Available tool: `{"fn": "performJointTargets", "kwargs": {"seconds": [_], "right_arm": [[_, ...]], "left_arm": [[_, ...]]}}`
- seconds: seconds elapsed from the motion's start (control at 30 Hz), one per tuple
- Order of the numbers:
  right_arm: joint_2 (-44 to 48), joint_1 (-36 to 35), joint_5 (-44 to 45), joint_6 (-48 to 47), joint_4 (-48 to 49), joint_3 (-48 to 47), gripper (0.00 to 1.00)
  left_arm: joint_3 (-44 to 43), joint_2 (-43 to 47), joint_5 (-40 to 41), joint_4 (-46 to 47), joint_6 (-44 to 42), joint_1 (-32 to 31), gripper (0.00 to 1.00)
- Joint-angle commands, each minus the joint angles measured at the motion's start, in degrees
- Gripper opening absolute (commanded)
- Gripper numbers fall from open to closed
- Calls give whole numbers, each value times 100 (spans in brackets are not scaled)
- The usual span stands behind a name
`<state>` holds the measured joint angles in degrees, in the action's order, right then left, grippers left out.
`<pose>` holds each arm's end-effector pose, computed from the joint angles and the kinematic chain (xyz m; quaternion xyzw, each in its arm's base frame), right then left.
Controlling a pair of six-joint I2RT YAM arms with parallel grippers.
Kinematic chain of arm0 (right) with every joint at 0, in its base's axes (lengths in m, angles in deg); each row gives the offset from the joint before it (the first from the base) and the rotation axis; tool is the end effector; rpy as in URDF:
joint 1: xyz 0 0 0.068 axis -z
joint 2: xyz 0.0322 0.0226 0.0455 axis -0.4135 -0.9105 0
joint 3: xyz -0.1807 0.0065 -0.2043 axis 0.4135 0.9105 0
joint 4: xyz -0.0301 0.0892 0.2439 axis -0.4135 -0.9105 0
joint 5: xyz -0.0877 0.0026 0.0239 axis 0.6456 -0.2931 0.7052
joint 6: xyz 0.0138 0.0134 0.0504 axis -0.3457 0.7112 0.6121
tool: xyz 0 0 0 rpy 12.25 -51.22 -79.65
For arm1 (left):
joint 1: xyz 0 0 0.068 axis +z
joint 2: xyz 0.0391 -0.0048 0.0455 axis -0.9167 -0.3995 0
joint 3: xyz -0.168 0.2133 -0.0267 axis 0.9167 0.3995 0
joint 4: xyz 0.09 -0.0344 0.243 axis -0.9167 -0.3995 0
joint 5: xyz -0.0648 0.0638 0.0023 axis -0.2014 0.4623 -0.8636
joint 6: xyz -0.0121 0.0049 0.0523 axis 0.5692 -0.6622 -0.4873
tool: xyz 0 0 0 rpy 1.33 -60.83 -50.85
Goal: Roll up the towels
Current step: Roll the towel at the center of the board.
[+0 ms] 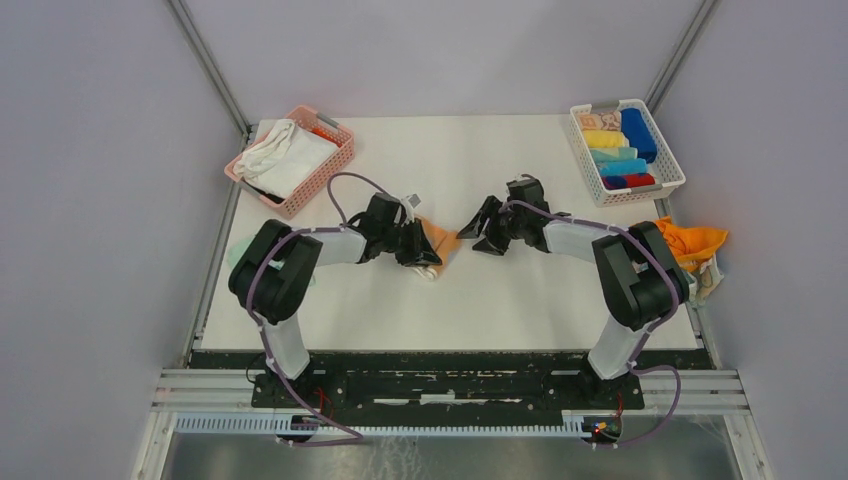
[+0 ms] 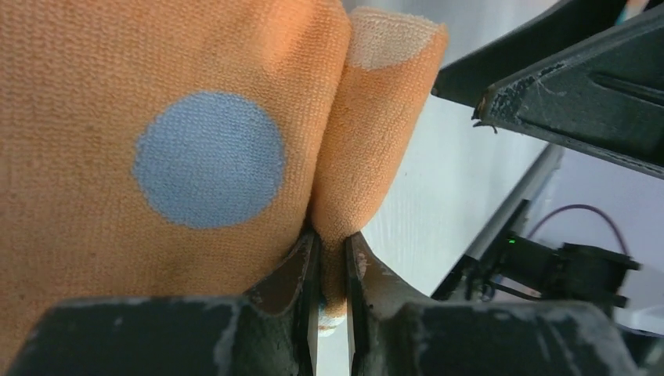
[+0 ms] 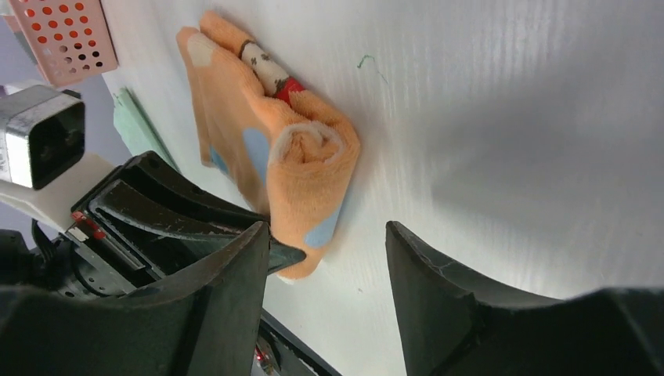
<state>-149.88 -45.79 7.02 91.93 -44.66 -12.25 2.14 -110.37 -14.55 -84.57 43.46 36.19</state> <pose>0.3173 0.1391 0.1586 0.1967 0.8942 0.3681 0.1621 0.2989 -0.1947 0.1364 0.0499 0.9043 -0.3900 0.1662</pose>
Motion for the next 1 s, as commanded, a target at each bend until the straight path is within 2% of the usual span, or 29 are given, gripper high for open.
{"fn": "performJointTargets", "kwargs": {"seconds": [0.0, 0.2, 0.5, 0.6, 0.77, 0.87, 0.97], "right_arm": [[-357, -51, -403, 307, 1172, 10, 65], [-845, -136, -485, 577, 1760, -22, 67], [-1308, -279, -147, 476, 1295, -282, 63], [-1343, -334, 116, 375, 758, -391, 55], [-1219, -436, 826, 208, -268, -589, 36], [-1163, -514, 1234, 106, -1076, -900, 24], [-1156, -590, 1615, -30, -1875, -1278, 16]], "left_arm": [[338, -295, -1018, 624, 1091, 247, 15], [536, -479, -1040, 826, 1476, 464, 15], [365, -688, -886, 349, 1331, 486, 15], [365, -658, -795, 277, 1330, 483, 15], [365, -520, -645, 124, 1251, 473, 18], [348, -271, -472, -103, 1083, 391, 25], [263, 154, 69, -572, 748, 202, 37]]}}
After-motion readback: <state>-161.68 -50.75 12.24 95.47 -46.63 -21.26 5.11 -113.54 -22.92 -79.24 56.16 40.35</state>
